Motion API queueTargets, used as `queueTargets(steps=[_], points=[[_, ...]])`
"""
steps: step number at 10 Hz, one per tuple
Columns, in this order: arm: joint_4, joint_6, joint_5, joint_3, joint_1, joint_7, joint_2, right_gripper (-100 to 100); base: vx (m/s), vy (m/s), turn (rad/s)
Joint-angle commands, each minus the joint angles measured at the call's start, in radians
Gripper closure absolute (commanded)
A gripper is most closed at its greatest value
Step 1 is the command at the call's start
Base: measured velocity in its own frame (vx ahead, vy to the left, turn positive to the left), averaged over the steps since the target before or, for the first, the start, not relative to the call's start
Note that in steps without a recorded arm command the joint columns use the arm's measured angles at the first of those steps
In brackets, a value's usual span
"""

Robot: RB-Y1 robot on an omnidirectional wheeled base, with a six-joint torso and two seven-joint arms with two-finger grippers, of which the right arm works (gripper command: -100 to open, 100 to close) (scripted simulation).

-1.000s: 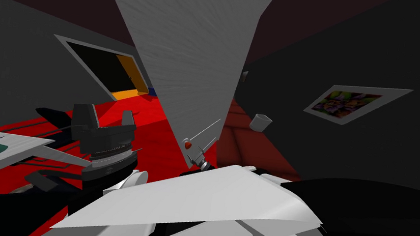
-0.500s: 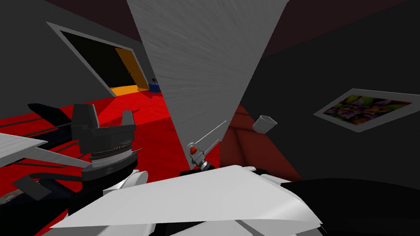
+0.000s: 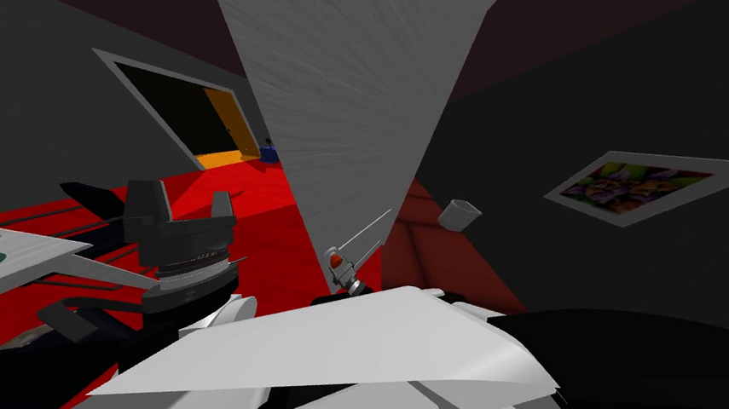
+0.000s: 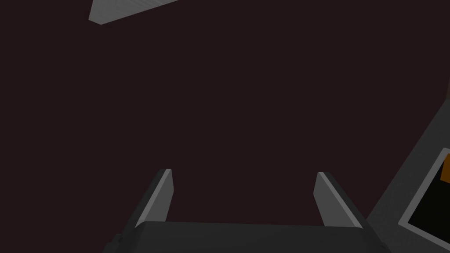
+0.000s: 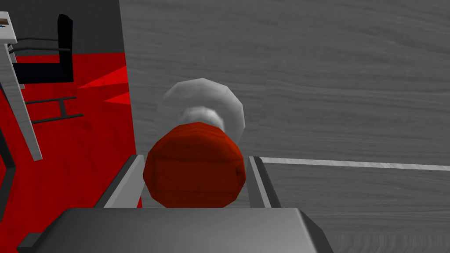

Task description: Push the door open

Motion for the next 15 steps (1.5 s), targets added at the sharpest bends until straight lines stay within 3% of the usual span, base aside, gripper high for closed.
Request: queueTargets(steps=[1,3,9,10,11,12,15], points=[[0.009,0.004,-0.005,-0.029,0.006,0.003,0.013,100,0.080,0.100,-0.032],[0.015,0.006,-0.008,-0.047,0.009,0.005,0.021,100,0.115,0.161,-0.044],[0.047,0.018,-0.026,-0.144,0.028,0.016,0.064,100,0.136,0.154,-0.040],[0.051,0.020,-0.028,-0.156,0.030,0.017,0.069,100,0.127,0.164,-0.040],[0.061,0.023,-0.026,-0.143,0.030,0.011,0.070,100,0.057,0.070,-0.020],[0.072,0.019,-0.031,-0.178,0.031,0.017,0.079,100,0.092,0.111,-0.047],[0.087,0.015,-0.037,-0.219,0.035,0.024,0.091,100,0.160,0.165,-0.063]])
